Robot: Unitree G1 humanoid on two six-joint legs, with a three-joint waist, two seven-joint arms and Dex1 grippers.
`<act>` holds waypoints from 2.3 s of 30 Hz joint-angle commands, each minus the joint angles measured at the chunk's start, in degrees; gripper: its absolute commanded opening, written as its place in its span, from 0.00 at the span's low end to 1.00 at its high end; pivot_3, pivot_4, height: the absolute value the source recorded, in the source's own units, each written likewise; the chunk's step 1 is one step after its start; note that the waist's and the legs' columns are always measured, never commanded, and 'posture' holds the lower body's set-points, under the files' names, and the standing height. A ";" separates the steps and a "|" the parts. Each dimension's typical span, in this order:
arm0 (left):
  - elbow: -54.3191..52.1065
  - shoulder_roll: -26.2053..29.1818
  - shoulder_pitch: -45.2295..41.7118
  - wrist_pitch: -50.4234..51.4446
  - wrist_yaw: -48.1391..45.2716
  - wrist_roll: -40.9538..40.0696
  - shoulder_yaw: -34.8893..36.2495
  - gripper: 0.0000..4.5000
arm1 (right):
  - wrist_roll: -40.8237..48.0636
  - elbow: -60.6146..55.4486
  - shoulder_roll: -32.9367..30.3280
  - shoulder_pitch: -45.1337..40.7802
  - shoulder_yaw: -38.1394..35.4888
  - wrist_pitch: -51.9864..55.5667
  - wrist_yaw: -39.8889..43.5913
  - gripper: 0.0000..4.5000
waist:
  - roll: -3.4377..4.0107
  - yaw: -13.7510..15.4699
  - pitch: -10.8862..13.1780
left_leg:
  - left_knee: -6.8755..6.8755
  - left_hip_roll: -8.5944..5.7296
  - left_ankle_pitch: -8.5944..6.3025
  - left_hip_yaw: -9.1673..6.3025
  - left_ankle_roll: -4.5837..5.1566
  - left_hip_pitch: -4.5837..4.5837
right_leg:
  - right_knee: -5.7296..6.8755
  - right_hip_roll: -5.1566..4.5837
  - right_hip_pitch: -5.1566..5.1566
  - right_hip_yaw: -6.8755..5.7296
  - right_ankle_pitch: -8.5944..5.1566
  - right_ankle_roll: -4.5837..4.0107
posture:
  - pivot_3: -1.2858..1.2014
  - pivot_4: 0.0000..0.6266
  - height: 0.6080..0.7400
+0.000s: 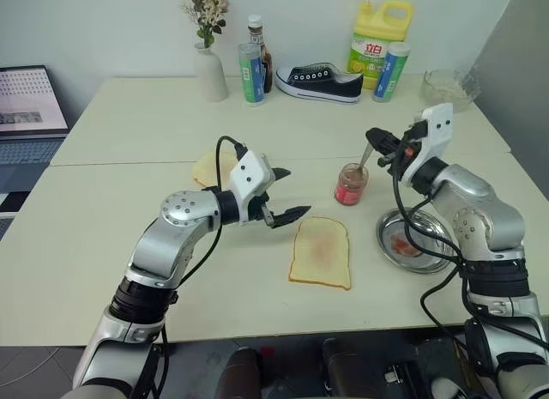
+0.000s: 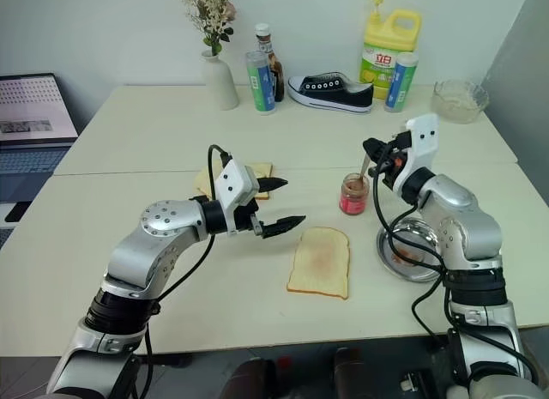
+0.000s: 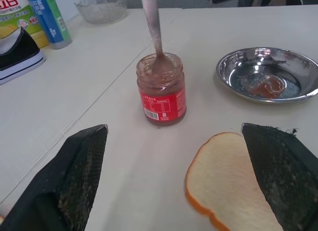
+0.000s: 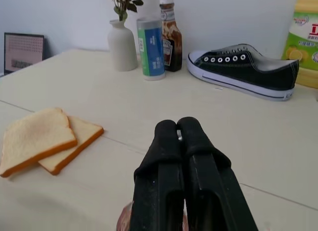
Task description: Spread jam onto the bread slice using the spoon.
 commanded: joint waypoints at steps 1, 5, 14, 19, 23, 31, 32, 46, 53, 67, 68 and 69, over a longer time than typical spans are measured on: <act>-2.88 0.23 -0.22 0.29 0.61 -0.45 1.18 1.00 | -4.41 -2.41 0.09 0.19 1.99 -4.45 1.05 0.00 | 0.00 -0.01 0.00 | 0.00 0.00 0.00 0.01 0.00 0.01 | 0.00 0.00 0.00 0.00 0.00 0.00 | 0.52 0.24 1.00; -3.17 0.17 -0.25 0.55 0.71 -0.42 1.22 1.00 | -8.26 -0.91 2.06 0.88 4.05 -8.18 0.94 0.00 | 0.00 -0.03 0.00 | 0.00 0.00 0.00 0.00 0.00 0.01 | 0.01 0.01 0.00 0.00 0.00 0.00 | 0.52 0.24 1.00; -3.21 0.32 -0.71 0.99 0.57 -0.55 1.36 1.00 | -10.00 1.83 5.24 1.58 3.47 -6.35 0.54 0.00 | 0.00 0.04 0.00 | 0.03 0.00 0.00 -0.01 -0.01 0.01 | 0.03 0.00 0.01 -0.01 0.01 -0.01 | 0.52 0.24 1.00; -3.11 0.31 -0.69 0.91 0.58 -0.52 1.45 1.00 | -5.47 1.30 8.18 0.69 -1.75 1.84 -3.05 0.00 | 0.00 0.09 0.00 | 0.05 0.00 0.01 -0.08 -0.01 0.02 | 0.06 0.00 0.03 -0.07 0.01 -0.01 | 0.52 0.24 1.00; -2.64 0.18 -0.89 0.61 0.52 -0.43 1.41 1.00 | -0.30 1.10 11.13 -1.44 -7.58 8.29 -6.93 0.00 | 0.00 0.05 0.00 | 0.05 0.00 0.01 -0.09 -0.01 0.01 | 0.07 -0.01 0.03 -0.09 0.02 -0.02 | 0.52 0.24 1.00; -1.48 -0.29 -1.50 -0.44 0.19 0.00 0.79 1.00 | 9.00 0.62 14.67 -6.00 -18.44 17.62 -15.32 0.00 | 0.00 0.01 0.00 | 0.03 0.00 0.01 -0.09 -0.01 0.00 | 0.07 -0.01 0.02 -0.09 0.02 -0.02 | 0.52 0.24 1.00; -1.16 -0.33 -1.62 -0.75 0.08 0.19 0.63 1.00 | 10.15 0.39 14.90 -6.39 -19.64 18.53 -16.23 0.00 | 0.00 0.01 0.00 | 0.03 0.00 0.01 -0.10 -0.01 0.00 | 0.07 0.00 0.02 -0.10 0.02 -0.02 | 0.52 0.24 1.00; 2.90 -0.82 -4.11 -3.23 -2.37 0.59 -0.21 1.00 | 22.83 -1.63 15.85 -6.88 -30.14 24.07 -27.06 0.00 | 0.01 -0.03 -0.01 | 0.02 -0.01 0.01 -0.06 -0.01 -0.01 | 0.06 0.00 0.01 -0.07 0.02 -0.02 | 0.52 0.24 1.00; 4.87 -0.93 -5.52 -4.43 -4.05 0.92 -0.57 1.00 | 25.03 -3.57 15.10 -5.10 -30.60 22.59 -29.70 0.00 | 0.01 -0.03 -0.01 | 0.01 -0.01 0.01 -0.06 -0.01 -0.01 | 0.06 0.00 0.01 -0.07 0.01 -0.01 | 0.52 0.24 1.00; 5.80 -0.91 -6.16 -5.28 -5.98 1.45 -0.37 1.00 | 25.82 -3.55 13.94 -3.78 -29.86 18.14 -31.00 0.00 | 0.01 -0.04 -0.01 | 0.01 -0.01 0.01 -0.06 0.00 -0.01 | 0.06 0.00 0.01 -0.06 0.01 -0.01 | 0.52 0.24 1.00; 5.75 -0.87 -6.12 -5.27 -6.04 1.45 -0.32 1.00 | 26.26 -3.52 14.14 -3.86 -30.01 18.14 -31.24 0.00 | 0.01 -0.04 -0.01 | 0.01 -0.01 0.01 -0.06 0.00 -0.01 | 0.06 0.00 0.01 -0.06 0.01 -0.01 | 0.52 0.24 1.00; 5.69 -0.79 -6.03 -5.30 -6.14 1.43 -0.24 1.00 | 27.34 -3.31 14.60 -4.12 -30.60 18.18 -31.92 0.00 | 0.01 -0.04 -0.01 | 0.02 -0.01 0.01 -0.06 0.00 -0.01 | 0.06 0.00 0.01 -0.07 0.01 -0.01 | 0.52 0.24 1.00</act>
